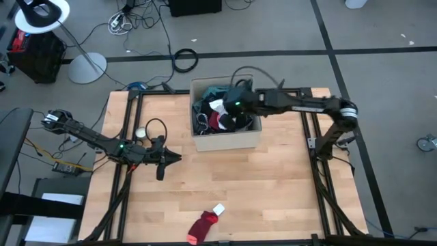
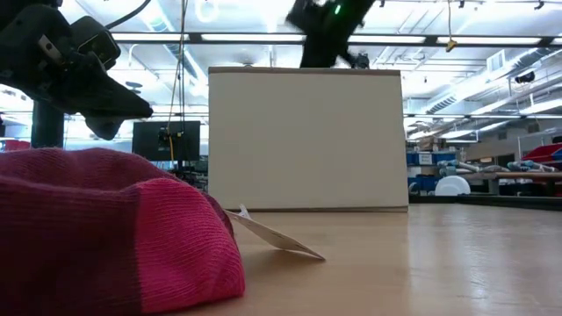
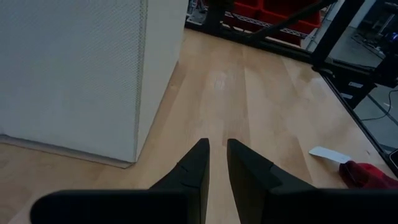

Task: Sort clothes
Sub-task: Put the white sock into the laundry organizer, then put the red sock into the laundry organizer

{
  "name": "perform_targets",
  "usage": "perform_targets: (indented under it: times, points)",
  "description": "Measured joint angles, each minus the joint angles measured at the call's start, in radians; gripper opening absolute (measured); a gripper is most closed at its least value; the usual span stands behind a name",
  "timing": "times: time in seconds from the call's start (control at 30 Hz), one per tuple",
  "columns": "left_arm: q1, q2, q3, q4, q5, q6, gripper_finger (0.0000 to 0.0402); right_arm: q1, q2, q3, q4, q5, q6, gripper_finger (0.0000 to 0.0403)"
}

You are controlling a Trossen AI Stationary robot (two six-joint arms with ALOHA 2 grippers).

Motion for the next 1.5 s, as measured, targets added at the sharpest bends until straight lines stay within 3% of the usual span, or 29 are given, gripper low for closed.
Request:
perform_targets:
  times: [0.13, 0.3, 0.47, 0.6, 0.87, 1.03, 1.4, 1.5]
  points:
    - [0.0, 0.0, 0.0, 0.003, 0.0, 0.0, 0.0063, -0.016, 0.112, 0.0, -0.019, -0.015, 0.068, 0.0059]
    - [0.0, 0.0, 0.0, 0.003, 0.0, 0.0, 0.0063, -0.059, 0.208, 0.003, -0.017, -0.105, 0.168, 0.0116]
    - [0.0, 0.0, 0.0, 0.003, 0.0, 0.0, 0.0063, -0.095, 0.225, 0.008, -0.008, -0.213, 0.19, 0.0176]
    - [0.0, 0.0, 0.0, 0.002, 0.0, 0.0, 0.0063, -0.116, 0.184, 0.01, -0.011, -0.289, 0.21, 0.0203]
    - [0.0, 0.0, 0.0, 0.004, 0.0, 0.0, 0.0063, -0.122, 0.02, 0.009, -0.016, -0.298, 0.239, 0.0201]
    - [0.0, 0.0, 0.0, 0.008, 0.0, 0.0, 0.0063, -0.077, -0.07, 0.009, -0.019, -0.245, 0.238, 0.0197]
    - [0.0, 0.0, 0.0, 0.008, 0.001, 0.0, 0.0063, 0.182, -0.117, 0.009, -0.192, -0.16, 0.307, 0.0189]
    - [0.0, 0.0, 0.0, 0.017, 0.045, 0.0, 0.0063, 0.274, -0.106, 0.009, -0.248, -0.105, 0.342, 0.0189]
